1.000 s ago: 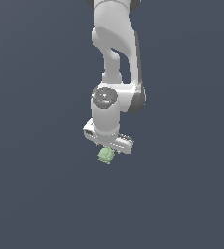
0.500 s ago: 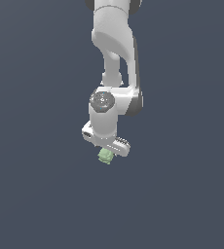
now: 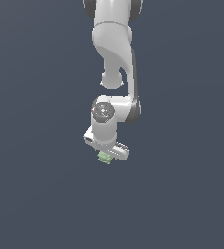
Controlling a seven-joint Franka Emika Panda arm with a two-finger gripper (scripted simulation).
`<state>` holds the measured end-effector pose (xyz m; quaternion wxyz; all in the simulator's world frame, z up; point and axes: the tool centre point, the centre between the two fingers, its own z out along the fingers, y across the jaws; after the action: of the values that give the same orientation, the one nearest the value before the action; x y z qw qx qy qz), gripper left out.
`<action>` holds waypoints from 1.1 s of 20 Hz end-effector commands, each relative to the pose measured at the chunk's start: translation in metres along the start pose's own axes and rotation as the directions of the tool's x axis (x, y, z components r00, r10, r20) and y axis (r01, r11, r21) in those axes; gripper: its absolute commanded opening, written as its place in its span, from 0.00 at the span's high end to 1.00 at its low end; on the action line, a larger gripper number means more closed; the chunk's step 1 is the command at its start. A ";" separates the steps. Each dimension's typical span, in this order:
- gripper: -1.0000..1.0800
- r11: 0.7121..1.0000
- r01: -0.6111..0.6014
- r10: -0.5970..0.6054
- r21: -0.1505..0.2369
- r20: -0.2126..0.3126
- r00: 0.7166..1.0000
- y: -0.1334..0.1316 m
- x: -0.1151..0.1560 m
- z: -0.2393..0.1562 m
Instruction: Pick up the object and move it to a goal position.
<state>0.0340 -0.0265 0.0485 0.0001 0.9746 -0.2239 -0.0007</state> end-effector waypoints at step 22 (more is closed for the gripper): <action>1.00 1.000 0.000 0.000 0.001 -0.001 1.000 0.002 0.000 -0.005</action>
<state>0.0338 -0.0273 0.0487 0.0001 0.9746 -0.2241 -0.0007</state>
